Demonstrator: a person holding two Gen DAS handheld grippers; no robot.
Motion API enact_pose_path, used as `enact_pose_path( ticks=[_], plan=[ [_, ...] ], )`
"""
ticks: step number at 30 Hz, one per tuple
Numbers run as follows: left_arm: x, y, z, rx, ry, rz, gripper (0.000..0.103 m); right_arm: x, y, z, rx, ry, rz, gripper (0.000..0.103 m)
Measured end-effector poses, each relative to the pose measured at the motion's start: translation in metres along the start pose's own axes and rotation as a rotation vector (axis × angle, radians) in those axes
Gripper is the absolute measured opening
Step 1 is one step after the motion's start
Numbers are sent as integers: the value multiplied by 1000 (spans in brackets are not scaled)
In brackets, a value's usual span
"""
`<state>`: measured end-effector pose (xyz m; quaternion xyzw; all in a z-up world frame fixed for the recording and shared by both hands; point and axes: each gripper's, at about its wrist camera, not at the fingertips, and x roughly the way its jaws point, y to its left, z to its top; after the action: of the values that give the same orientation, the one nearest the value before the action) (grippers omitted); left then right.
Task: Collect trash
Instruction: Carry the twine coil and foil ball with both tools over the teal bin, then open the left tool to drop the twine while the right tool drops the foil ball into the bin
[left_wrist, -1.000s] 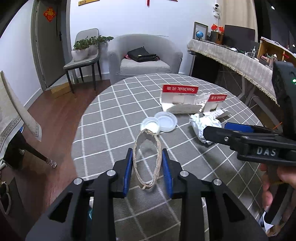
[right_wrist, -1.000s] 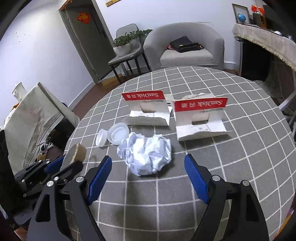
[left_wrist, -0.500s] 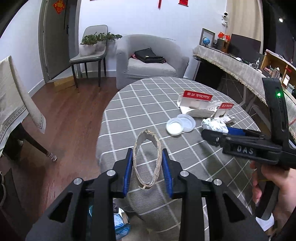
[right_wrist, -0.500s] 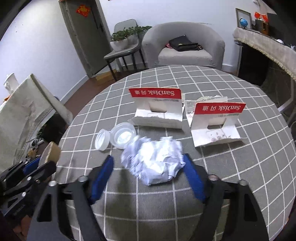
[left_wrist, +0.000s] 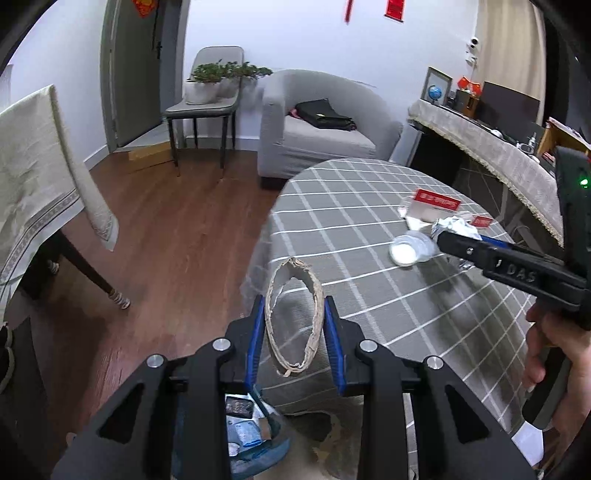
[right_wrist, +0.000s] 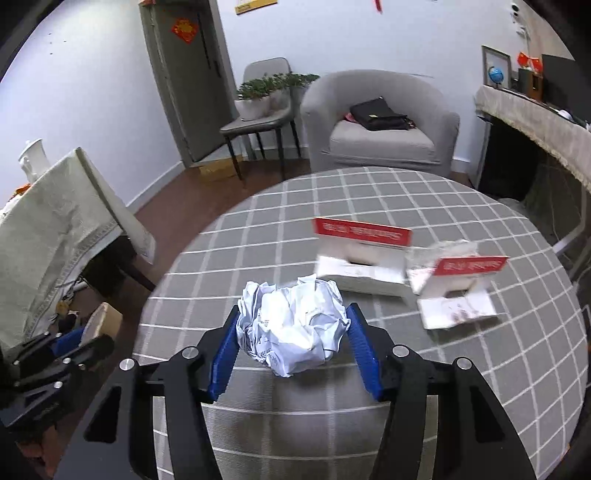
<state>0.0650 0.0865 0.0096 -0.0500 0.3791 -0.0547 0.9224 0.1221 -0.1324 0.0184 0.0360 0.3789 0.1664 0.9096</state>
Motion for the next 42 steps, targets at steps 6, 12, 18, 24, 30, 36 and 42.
enact_pose_path(
  ticks=[6,12,18,24,30,36,42],
  plan=[
    [2,31,-13,-27,30,39,33,1,35,3,-42,-30,67,57],
    [10,67,-29,-87,89,70,33,6,70,4,-81,-33,135,57],
    [21,102,-48,-127,149,137,33,13,113,0,-154,-26,198,57],
    [36,131,-78,-153,218,180,33,21,152,-8,-219,-5,243,57],
    [51,147,-106,-172,305,160,33,29,182,-16,-262,21,286,57],
    [70,161,-143,-170,408,148,33,45,209,-25,-286,75,327,57],
    [78,172,-162,-179,469,130,33,63,233,-35,-322,132,329,57]
  ],
)
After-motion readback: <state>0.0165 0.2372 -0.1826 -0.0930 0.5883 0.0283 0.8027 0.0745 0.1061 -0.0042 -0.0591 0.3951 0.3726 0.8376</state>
